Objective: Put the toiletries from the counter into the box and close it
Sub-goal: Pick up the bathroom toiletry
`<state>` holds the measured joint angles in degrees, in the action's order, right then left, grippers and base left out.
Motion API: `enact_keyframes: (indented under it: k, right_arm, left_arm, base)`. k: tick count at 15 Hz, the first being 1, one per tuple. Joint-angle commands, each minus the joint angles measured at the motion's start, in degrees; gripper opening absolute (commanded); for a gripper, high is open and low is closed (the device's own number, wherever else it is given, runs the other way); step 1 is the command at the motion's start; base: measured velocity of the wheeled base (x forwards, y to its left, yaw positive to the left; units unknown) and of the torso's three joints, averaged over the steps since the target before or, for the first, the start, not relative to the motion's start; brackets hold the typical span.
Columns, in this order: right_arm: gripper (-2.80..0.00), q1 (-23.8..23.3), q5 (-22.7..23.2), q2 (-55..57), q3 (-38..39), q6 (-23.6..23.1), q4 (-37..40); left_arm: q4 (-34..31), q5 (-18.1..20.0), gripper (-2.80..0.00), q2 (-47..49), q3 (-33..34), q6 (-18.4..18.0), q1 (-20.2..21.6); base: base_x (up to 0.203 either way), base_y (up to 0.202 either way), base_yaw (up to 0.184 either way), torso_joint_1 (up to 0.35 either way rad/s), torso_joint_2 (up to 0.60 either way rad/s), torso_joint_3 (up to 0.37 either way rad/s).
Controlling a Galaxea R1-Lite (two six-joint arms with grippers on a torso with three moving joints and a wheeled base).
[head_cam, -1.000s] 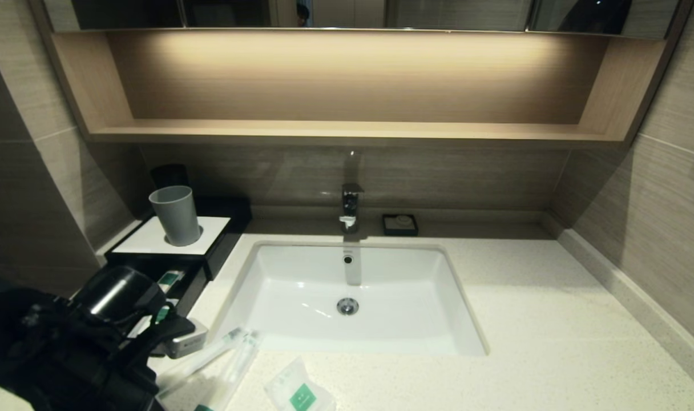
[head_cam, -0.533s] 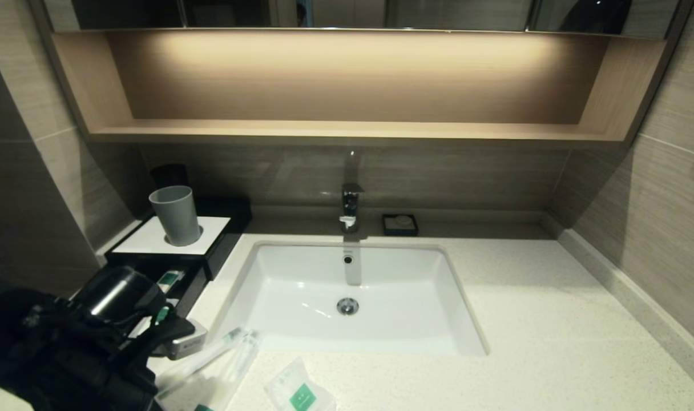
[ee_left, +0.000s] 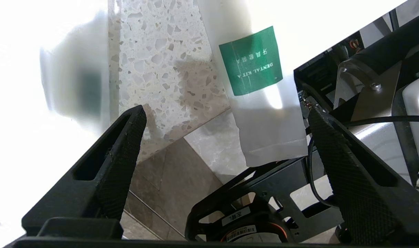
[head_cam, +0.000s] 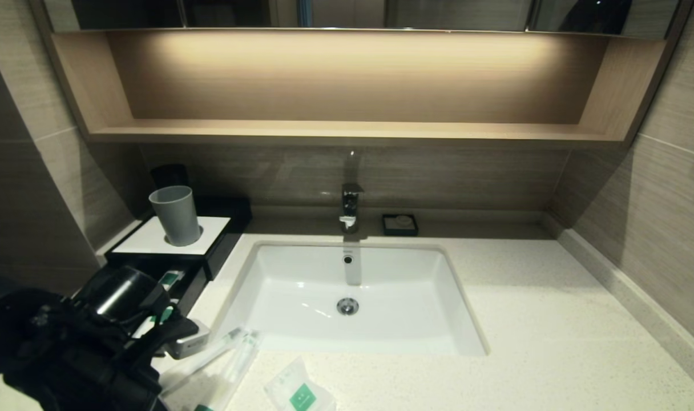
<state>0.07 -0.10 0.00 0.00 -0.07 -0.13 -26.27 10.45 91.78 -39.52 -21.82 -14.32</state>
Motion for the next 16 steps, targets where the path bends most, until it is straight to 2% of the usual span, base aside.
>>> enact_keyframes:
  k: [1, 16]
  right_arm:
    - [-2.80, 0.01, 0.01, -0.09, 0.09, -0.01, -0.04]
    - [-2.80, 0.01, 0.01, -0.09, 0.09, 0.07, -0.04]
  left_arm:
    - [0.44, 0.18, 0.00, 0.84, -0.03, -0.15, -0.03]
    - [2.01, -0.56, 0.00, 2.08, -0.07, -0.24, -0.44]
  base:
    - [0.000, 0.000, 0.000, 0.000, 0.00, 0.000]
    - [0.000, 0.000, 0.000, 0.000, 0.00, 0.000]
